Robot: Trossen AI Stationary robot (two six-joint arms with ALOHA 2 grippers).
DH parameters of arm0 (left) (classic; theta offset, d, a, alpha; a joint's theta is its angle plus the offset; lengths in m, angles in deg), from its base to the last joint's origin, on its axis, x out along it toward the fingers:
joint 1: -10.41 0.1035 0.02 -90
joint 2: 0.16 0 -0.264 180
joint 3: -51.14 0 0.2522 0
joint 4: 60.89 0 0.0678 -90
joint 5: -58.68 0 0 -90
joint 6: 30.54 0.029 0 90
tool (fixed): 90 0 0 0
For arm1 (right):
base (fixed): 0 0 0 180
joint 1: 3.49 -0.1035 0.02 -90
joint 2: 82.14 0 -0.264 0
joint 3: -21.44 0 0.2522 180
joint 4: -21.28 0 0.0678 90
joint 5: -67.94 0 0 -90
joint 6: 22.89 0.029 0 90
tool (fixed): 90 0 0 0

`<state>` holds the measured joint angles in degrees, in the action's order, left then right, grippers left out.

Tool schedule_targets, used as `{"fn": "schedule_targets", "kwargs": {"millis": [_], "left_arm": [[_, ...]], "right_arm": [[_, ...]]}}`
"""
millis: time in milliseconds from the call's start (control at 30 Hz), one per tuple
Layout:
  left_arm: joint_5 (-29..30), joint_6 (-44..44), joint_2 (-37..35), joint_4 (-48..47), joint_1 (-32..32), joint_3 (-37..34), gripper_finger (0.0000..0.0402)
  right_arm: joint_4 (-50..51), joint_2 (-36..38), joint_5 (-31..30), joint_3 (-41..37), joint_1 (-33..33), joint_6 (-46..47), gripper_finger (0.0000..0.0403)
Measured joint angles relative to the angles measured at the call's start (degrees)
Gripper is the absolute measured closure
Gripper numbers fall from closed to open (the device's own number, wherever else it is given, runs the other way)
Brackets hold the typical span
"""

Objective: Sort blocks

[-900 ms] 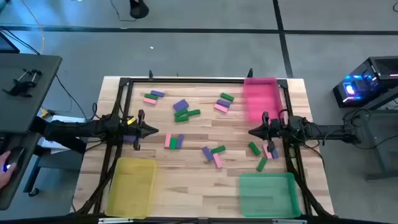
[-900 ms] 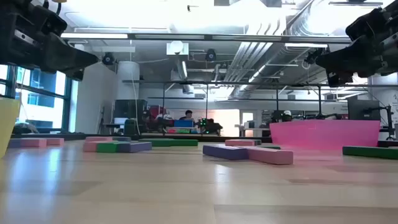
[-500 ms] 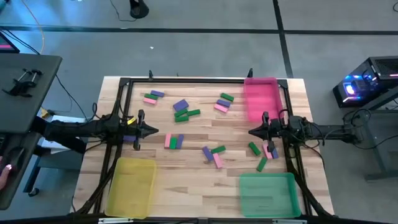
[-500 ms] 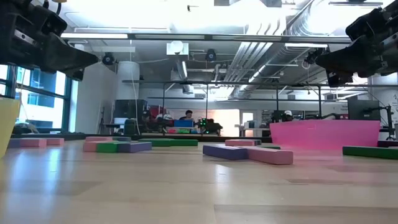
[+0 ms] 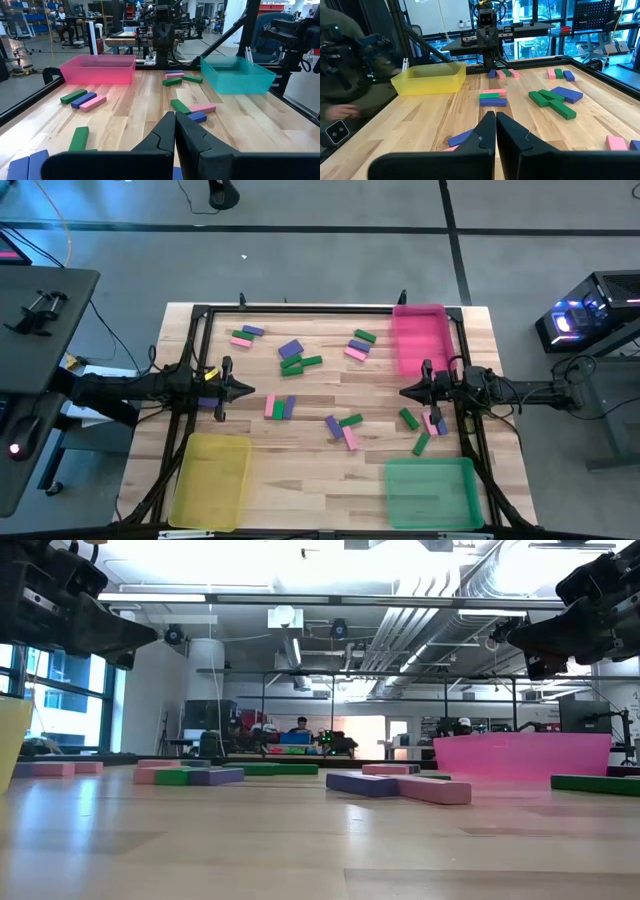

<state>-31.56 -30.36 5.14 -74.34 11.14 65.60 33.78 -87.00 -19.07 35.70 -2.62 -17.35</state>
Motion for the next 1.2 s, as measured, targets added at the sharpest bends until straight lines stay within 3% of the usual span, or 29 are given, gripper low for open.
{"fn": "schedule_targets", "kwargs": {"millis": [1033,1100,1200], "left_arm": [[0.01,0.00,-0.02,-0.01,0.00,-0.01,0.0401],[0.00,-0.01,0.00,-0.01,0.00,0.00,0.0401],[-0.01,-0.71,-0.01,0.01,-0.01,0.00,0.0402]], "right_arm": [[-0.25,-0.01,-0.98,-0.01,-0.01,-2.69,0.0402],[-2.96,-0.03,-1.14,0.02,0.01,2.14,0.0402],[-10.09,-0.01,-2.64,0.01,-0.01,18.56,0.0402]]}}
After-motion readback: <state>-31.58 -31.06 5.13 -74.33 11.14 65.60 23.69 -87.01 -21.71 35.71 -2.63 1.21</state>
